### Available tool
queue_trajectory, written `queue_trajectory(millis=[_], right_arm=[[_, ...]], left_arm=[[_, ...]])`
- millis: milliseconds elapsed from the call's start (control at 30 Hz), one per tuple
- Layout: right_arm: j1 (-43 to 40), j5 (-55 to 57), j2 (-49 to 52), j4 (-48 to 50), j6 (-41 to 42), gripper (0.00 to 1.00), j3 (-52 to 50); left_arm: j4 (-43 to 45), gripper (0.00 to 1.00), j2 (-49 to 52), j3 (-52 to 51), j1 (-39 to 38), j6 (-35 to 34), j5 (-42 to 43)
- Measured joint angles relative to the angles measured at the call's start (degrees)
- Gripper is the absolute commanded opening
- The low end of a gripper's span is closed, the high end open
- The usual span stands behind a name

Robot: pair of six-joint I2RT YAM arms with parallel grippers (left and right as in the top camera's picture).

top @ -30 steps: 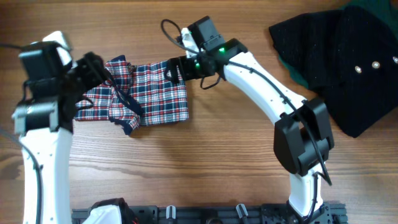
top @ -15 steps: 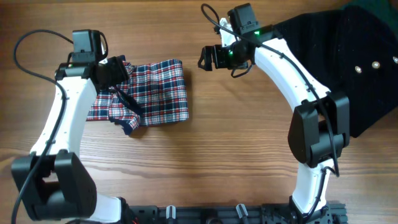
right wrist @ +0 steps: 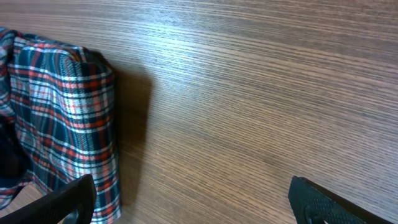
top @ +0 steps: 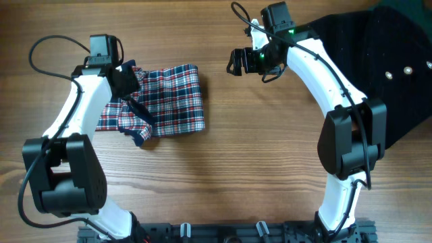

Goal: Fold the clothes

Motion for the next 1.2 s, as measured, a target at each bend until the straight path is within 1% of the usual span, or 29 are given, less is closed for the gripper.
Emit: queue_trajectory(millis=[33, 67, 133, 300, 367, 400, 433, 467, 500, 533, 700, 833, 1033, 1200], right_arm=[[0.0, 0.11, 0.0, -0.11, -0.02, 1.0, 0.0], [0.0, 0.26, 0.0, -0.13, -0.02, 1.0, 0.0], [0.0, 0.31, 0.0, -0.26, -0.44, 1.0, 0.0], [0.0, 0.33, 0.0, -0.28, -1.49, 1.0, 0.0], [0.0, 0.33, 0.0, -0.28, -1.49, 1.0, 0.0], [0.0, 0.33, 0.0, -0.28, -1.49, 1.0, 0.0], [0.0, 0.33, 0.0, -0.28, -1.49, 1.0, 0.0], [0.0, 0.33, 0.0, -0.28, -1.49, 1.0, 0.0], [0.0, 0.33, 0.0, -0.28, -1.49, 1.0, 0.0], [0.0, 0.33, 0.0, -0.28, -1.49, 1.0, 0.0], [0.0, 0.35, 0.0, -0.33, -1.49, 1.0, 0.0], [0.0, 0.35, 0.0, -0.57, -1.51, 1.0, 0.0], [0.0, 0.55, 0.0, -0.7, -1.49, 1.0, 0.0], [0.0, 0.57, 0.0, -2.8, -1.49, 1.0, 0.0]], left_arm=[[0.31, 0.12, 0.0, 0.0, 0.02, -0.17, -0.44], [0.55, 0.07, 0.0, 0.0, 0.09, -0.02, -0.94], [0.55, 0.04, 0.0, 0.0, 1.05, 0.04, -1.86], [-0.17, 0.05, 0.0, 0.0, 6.16, -0.04, -2.34], [-0.17, 0.08, -0.17, 0.0, 8.15, -0.04, -2.32], [-0.11, 0.14, -0.42, 0.0, 9.01, -0.07, -2.32], [0.17, 0.35, -0.9, 0.0, 10.08, -0.04, -2.32], [0.87, 0.5, -1.6, 0.0, 11.32, 0.07, -2.36], [1.27, 0.77, -2.03, 0.0, 12.13, 0.2, -2.4], [1.99, 1.0, -2.4, 0.0, 13.05, 0.2, -2.49], [4.92, 1.0, -2.73, 0.0, 17.05, 0.22, -2.8], [4.39, 1.0, -2.84, 0.0, 17.73, 0.22, -2.25], [2.45, 1.0, -5.53, 0.0, 15.52, 0.22, 5.42], [3.54, 1.0, -6.23, 0.0, 11.98, 0.22, 8.04]])
